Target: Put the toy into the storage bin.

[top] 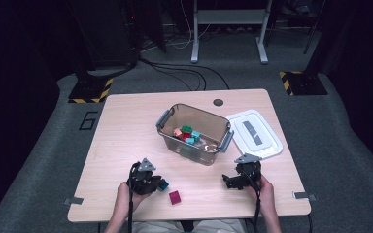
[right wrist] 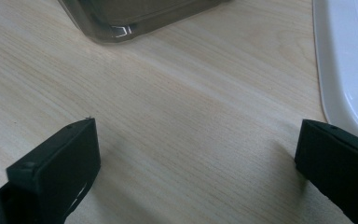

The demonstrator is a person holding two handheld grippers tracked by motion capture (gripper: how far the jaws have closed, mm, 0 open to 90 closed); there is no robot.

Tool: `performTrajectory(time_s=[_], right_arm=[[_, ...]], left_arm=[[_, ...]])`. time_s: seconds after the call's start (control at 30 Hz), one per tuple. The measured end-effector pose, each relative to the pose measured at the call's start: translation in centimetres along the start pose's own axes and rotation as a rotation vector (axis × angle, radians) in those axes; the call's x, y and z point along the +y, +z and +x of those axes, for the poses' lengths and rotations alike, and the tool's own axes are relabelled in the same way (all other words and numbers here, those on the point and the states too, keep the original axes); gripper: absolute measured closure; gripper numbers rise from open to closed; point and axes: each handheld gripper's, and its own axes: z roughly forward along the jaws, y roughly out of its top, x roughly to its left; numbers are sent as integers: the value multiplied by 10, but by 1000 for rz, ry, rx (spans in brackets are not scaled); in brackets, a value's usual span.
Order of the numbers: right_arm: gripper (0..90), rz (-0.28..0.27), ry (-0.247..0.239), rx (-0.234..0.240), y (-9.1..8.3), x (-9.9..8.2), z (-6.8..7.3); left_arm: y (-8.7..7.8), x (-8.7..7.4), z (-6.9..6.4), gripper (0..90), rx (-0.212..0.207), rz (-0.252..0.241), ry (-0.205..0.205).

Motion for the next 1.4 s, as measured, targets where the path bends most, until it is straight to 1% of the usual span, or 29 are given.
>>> performTrajectory(time_s=[0.03,0.1,0.3,0.43,0.53,0.57,0.67,0.73,0.77,0.8,0.83,0.87,1.0,1.1,1.2,1.23,1.27,1.33,1.4], right_arm=[[0,0,0,0,0,0,0],[0,0,-1,1,0,0,0],[0,0,-1,1,0,0,0],[0,1,0,1,0,0,0],[0,0,0,1,0,0,0],[0,0,0,1,0,0,0],[0,0,0,0,0,0,0],[0,0,0,0,0,0,0],[0,0,0,1,0,0,0],[0,0,-1,0,0,0,0],[0,0,1,0,0,0,0],[0,0,-1,0,0,0,0],[0,0,0,0,0,0,0],[0,0,0,0,0,0,0],[0,1,-1,1,0,0,0],[0,1,0,1,0,0,0],[0,0,-1,0,0,0,0],[0,0,-1,0,0,0,0],[0,0,0,0,0,0,0]], left_arm=[[-1,1,1,794,6,4,9],[-2,1,1,805,5,6,9],[-2,1,3,809,12,-8,4],[-6,4,4,810,11,-15,2],[-11,10,5,810,16,-22,13],[-13,12,5,810,18,-16,17],[-18,20,6,810,33,-31,28],[-22,26,6,810,33,-35,32],[-26,31,5,810,42,-40,41],[-27,33,5,810,42,-40,45],[-30,39,6,810,43,-51,48],[-32,42,6,810,50,-51,57],[-41,59,6,810,68,-78,70],[-48,75,7,810,73,-97,85],[-54,93,7,810,83,-112,98],[-57,104,8,810,86,-121,112],[-58,108,8,810,87,-124,112],[-61,123,9,810,94,-134,129],[-62,137,10,810,97,-139,136]])
